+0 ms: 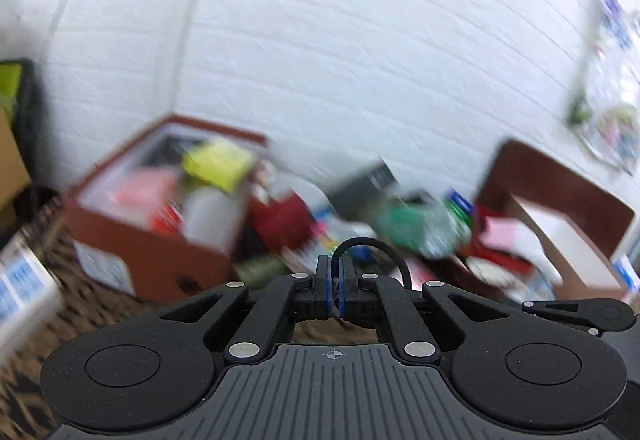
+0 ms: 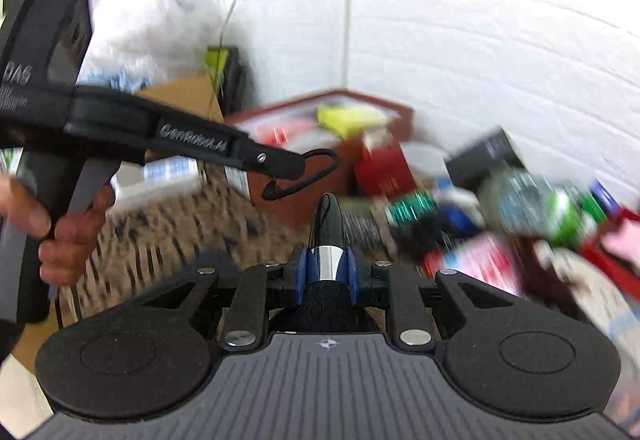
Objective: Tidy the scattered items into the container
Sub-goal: 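Carry the hair tie over the red-brown shoe box and open the left gripper, then move the empty left gripper back toward the pile, then grasp the black marker with the left gripper while the right gripper grasps the gold box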
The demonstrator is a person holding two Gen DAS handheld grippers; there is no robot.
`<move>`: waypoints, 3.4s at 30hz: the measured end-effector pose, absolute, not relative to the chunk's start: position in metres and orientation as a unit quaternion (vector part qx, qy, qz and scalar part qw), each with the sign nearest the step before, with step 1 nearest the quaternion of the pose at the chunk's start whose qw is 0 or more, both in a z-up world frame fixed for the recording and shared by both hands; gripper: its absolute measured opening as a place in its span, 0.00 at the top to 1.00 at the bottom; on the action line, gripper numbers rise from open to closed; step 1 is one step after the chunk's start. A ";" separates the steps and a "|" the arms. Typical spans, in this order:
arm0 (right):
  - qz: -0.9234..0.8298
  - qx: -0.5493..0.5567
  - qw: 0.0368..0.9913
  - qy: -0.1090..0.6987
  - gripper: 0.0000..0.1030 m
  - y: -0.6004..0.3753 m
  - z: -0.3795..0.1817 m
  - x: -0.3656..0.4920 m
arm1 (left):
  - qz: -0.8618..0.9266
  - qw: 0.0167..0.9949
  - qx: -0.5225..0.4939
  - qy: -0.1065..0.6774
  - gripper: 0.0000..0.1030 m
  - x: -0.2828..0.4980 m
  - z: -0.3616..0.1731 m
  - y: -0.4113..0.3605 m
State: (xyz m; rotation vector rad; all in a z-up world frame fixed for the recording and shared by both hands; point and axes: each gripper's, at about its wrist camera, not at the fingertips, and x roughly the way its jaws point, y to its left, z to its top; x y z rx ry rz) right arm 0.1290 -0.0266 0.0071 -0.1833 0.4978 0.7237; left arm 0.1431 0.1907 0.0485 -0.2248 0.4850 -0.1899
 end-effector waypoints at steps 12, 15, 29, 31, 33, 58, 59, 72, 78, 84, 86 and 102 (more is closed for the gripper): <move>0.333 0.006 0.907 0.258 0.77 0.092 0.032 0.251 | -0.030 0.952 -0.174 0.251 1.00 0.250 0.065 0.304; 0.312 0.020 0.909 0.276 0.77 0.115 0.016 0.278 | -0.026 0.948 -0.176 0.265 1.00 0.272 0.055 0.320; 0.283 0.019 0.922 0.263 0.34 0.145 -0.002 0.303 | -0.008 0.952 -0.148 0.268 0.11 0.283 0.025 0.332; 0.285 0.004 0.924 0.255 0.34 0.142 -0.001 0.295 | -0.023 0.951 -0.153 0.270 0.09 0.278 0.024 0.330; 0.288 -0.011 0.923 0.254 0.30 0.143 -0.002 0.288 | -0.035 0.948 -0.160 0.275 0.03 0.273 0.023 0.325; 0.277 -0.028 0.933 0.227 0.00 0.078 0.010 0.192 | -0.059 0.961 -0.092 0.255 0.00 0.174 0.034 0.218; 0.275 -0.022 0.933 0.230 0.00 0.071 0.006 0.186 | -0.063 0.961 -0.088 0.253 0.00 0.167 0.031 0.209; 0.191 0.003 0.952 0.240 0.00 -0.049 -0.051 0.122 | -0.157 0.934 -0.114 0.302 0.00 0.129 -0.040 0.102; 0.142 0.035 0.953 0.266 0.00 -0.109 -0.076 0.107 | -0.182 0.920 -0.117 0.327 0.00 0.126 -0.061 0.074; 0.076 0.026 0.957 0.278 0.01 -0.152 -0.099 0.096 | -0.216 0.913 -0.092 0.333 0.02 0.125 -0.066 0.042; 0.061 0.021 0.958 0.279 0.02 -0.162 -0.102 0.095 | -0.231 0.910 -0.080 0.334 0.09 0.126 -0.068 0.029; -0.012 0.052 0.961 0.273 0.34 -0.217 -0.100 0.111 | -0.320 0.878 0.016 0.354 0.48 0.137 -0.093 -0.039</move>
